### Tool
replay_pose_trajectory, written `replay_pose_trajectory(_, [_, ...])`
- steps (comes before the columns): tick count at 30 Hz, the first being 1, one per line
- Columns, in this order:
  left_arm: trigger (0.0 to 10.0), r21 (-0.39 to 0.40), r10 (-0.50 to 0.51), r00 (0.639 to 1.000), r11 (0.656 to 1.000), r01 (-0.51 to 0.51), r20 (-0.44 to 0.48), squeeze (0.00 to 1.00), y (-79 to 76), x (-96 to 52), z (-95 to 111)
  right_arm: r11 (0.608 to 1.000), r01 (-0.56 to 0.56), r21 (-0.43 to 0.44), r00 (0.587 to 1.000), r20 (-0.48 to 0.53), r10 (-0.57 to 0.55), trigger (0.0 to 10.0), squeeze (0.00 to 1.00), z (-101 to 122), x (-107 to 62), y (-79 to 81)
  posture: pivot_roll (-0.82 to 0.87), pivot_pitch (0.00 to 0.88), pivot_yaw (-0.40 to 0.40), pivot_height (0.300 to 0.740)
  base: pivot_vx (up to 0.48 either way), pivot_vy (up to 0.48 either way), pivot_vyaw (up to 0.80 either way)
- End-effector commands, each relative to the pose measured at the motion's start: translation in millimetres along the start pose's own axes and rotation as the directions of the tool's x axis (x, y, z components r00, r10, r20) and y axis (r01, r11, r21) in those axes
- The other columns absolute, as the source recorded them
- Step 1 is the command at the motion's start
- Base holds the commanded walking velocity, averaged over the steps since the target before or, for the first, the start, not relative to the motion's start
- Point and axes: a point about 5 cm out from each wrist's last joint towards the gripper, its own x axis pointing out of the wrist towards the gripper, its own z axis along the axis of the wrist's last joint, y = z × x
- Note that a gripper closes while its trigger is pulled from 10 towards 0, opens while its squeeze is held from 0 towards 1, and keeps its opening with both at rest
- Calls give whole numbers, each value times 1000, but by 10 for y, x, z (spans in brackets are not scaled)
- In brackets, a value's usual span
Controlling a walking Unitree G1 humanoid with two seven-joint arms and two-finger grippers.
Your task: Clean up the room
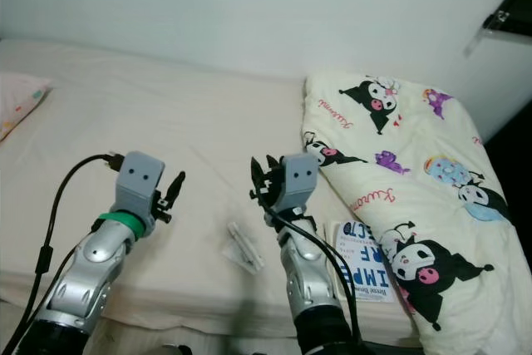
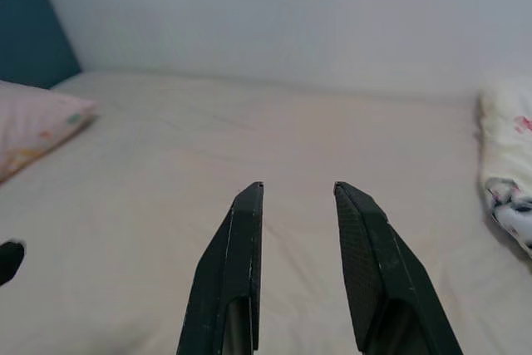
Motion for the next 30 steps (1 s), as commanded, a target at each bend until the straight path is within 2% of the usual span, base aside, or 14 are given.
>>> replay_pose_trajectory(1, [10000, 12, -30, 1000, 999, 30, -7, 0, -63, 28, -13, 999, 33, -4, 999, -33, -33, 10000, 0, -58, -21, -40, 87, 63, -10, 735, 0, 0, 0])
replay_pose_trajectory(16, [10000, 10, -62, 998, 998, 62, 24, 0, -172, 112, 82, 999, 53, -1, 998, -27, -53, 10000, 0, -61, -38, -83, 85, 76, -5, 675, 0, 0, 0])
replay_pose_trajectory(20, [10000, 3, -58, 997, 998, 58, 44, 0, -170, 139, 150, 998, 55, 1, 998, -27, -55, 10000, 0, -68, -41, -76, 87, 80, -1, 660, 0, 0, 0])
replay_pose_trajectory(30, [10000, 4, -54, 997, 999, 53, 49, 0, -159, 138, 165, 998, 55, 5, 998, -29, -55, 10000, 0, -77, -48, -67, 90, 85, 2, 640, 0, 0, 0])
